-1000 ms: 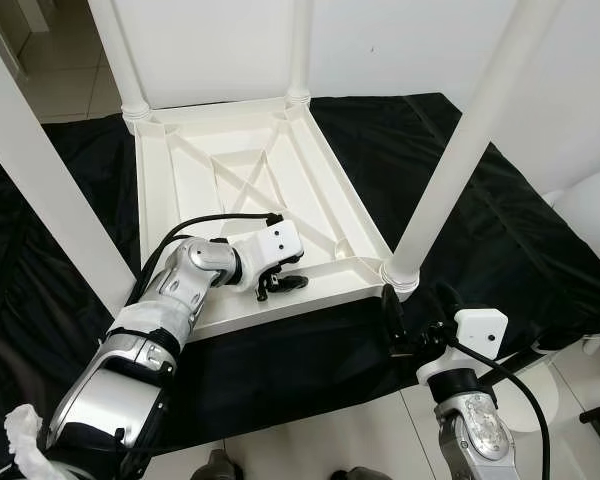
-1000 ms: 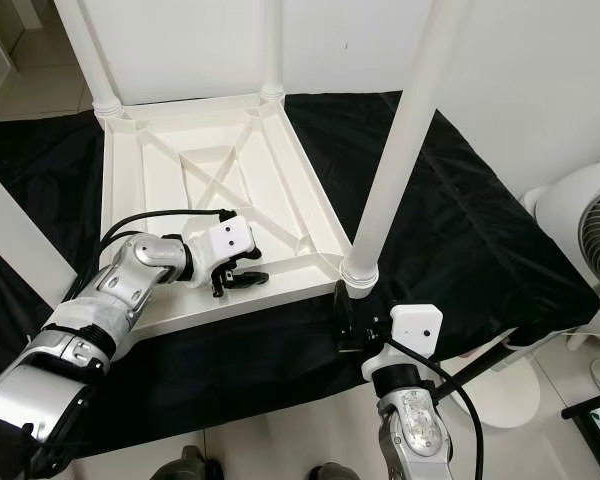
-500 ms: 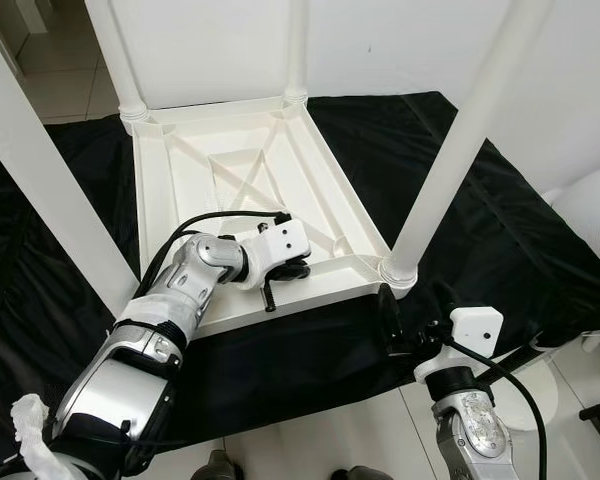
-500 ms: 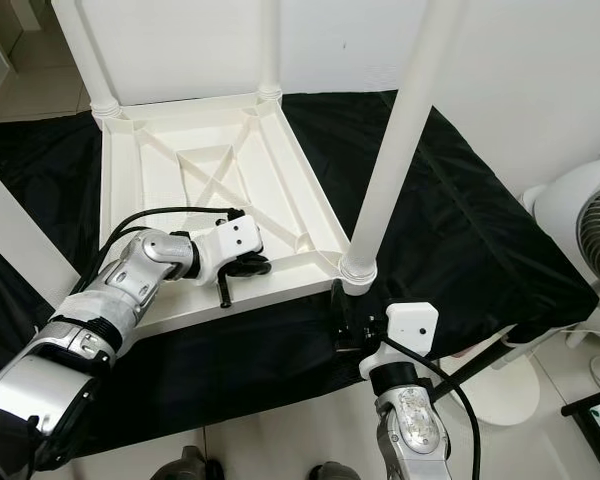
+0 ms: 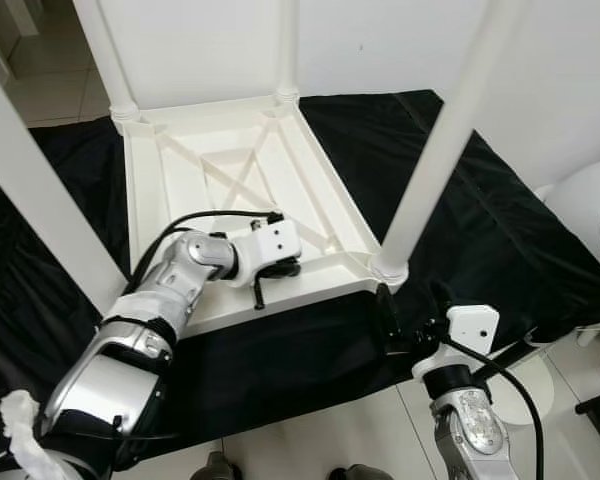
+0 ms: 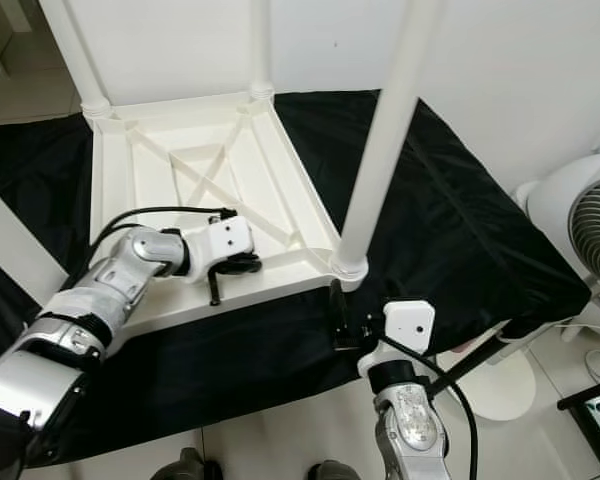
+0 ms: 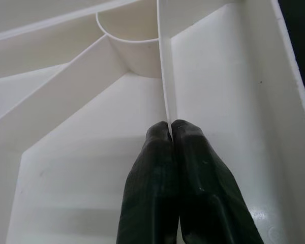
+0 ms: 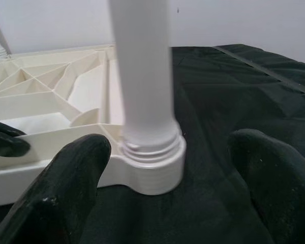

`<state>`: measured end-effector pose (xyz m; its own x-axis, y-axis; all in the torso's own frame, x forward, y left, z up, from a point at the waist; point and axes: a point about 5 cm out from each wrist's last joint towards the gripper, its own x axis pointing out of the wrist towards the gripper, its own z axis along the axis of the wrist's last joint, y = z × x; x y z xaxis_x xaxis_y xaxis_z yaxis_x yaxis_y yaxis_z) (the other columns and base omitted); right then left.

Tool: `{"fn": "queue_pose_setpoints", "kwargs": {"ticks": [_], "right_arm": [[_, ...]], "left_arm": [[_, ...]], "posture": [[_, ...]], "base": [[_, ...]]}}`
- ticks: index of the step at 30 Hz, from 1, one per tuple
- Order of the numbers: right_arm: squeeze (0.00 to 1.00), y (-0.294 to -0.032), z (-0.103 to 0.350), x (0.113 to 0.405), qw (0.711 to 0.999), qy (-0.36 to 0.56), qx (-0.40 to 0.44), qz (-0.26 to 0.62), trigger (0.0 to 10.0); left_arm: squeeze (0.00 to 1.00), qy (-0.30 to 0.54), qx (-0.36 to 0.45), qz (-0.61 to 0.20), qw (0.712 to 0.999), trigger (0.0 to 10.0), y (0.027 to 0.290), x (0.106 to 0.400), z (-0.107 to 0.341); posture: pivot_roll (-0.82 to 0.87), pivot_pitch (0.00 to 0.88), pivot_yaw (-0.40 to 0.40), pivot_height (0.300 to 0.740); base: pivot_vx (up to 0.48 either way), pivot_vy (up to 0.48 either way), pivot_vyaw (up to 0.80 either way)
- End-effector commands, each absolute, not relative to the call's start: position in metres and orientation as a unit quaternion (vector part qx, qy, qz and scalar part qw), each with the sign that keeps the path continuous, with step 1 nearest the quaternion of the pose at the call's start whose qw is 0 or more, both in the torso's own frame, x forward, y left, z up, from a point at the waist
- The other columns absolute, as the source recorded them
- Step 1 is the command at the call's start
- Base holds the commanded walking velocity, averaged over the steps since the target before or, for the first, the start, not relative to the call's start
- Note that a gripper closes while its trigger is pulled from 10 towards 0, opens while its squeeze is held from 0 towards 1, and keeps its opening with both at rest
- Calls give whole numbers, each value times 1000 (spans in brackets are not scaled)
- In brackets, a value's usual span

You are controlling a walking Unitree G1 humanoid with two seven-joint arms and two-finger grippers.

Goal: Building children table

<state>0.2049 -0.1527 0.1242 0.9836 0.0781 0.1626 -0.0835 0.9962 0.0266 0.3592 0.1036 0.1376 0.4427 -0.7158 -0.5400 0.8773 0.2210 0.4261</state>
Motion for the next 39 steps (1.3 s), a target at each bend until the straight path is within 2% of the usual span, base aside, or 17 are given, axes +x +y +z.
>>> {"fn": "queue_pose_setpoints", "kwargs": {"ticks": [1,4,6,10,14,15,16,17,22,23,25,26,27,30,31,32,39], "right_arm": [[0,-152,122,205,996,-76,15,41,10000],[0,-152,122,205,996,-76,15,41,10000],[0,-152,122,206,996,-77,14,43,10000],[0,-151,122,206,996,-77,14,45,10000],[0,-151,121,207,996,-76,13,46,10000],[0,-151,121,206,996,-76,13,45,10000],[0,-151,121,206,996,-76,13,45,10000],[0,-150,120,206,996,-75,13,48,10000],[0,-149,121,207,996,-75,11,52,10000],[0,-150,121,208,996,-76,11,52,10000],[0,-150,121,208,996,-76,10,52,10000],[0,-150,121,208,996,-76,10,52,10000],[0,-151,121,208,996,-75,10,53,10000],[0,-150,120,207,996,-75,10,53,10000],[0,-149,120,207,996,-74,10,55,10000],[0,-149,120,206,996,-73,10,56,10000],[0,-148,119,205,996,-72,11,56,10000]], "left_arm": [[0,141,393,-409,812,0,140,370,133],[0,141,393,-409,812,0,140,370,133],[0,173,415,-374,811,0,177,372,137],[0,183,418,-360,814,0,189,373,140],[0,202,430,-313,822,0,216,374,146],[0,205,433,-303,824,784,221,374,147],[0,205,433,-303,824,784,221,374,147],[0,200,425,-308,827,10000,217,374,147],[0,179,383,-349,836,10000,197,375,147],[408,170,367,-365,839,10000,191,374,148],[408,164,357,-375,839,10000,187,374,149],[663,156,349,-384,841,10000,184,374,151],[1000,139,332,-393,846,10000,177,375,155],[1000,110,317,-395,855,10000,170,377,162],[733,77,298,-395,866,10000,163,379,171],[0,50,285,-390,874,10000,159,381,178],[0,4,235,-380,895,10000,154,384,194]], "posture": [[-39,40,21,740],[-39,40,21,740],[-33,40,18,740],[-34,39,19,740],[-35,39,21,740],[-34,40,18,740],[-34,40,18,740],[-32,40,14,740],[-33,39,11,740],[-34,38,10,740],[-35,38,10,740],[-35,38,10,740],[-36,38,10,740],[-36,38,9,740],[-37,38,11,740],[-37,40,11,740],[-38,46,12,740]], "base": [[0,0,0],[0,0,0],[0,0,0],[0,0,0],[0,0,0],[0,0,0],[0,0,0],[0,0,0],[0,0,0],[0,0,0],[0,0,0],[0,0,0],[0,0,0],[0,0,0],[0,0,0],[0,0,0],[0,0,0]]}}
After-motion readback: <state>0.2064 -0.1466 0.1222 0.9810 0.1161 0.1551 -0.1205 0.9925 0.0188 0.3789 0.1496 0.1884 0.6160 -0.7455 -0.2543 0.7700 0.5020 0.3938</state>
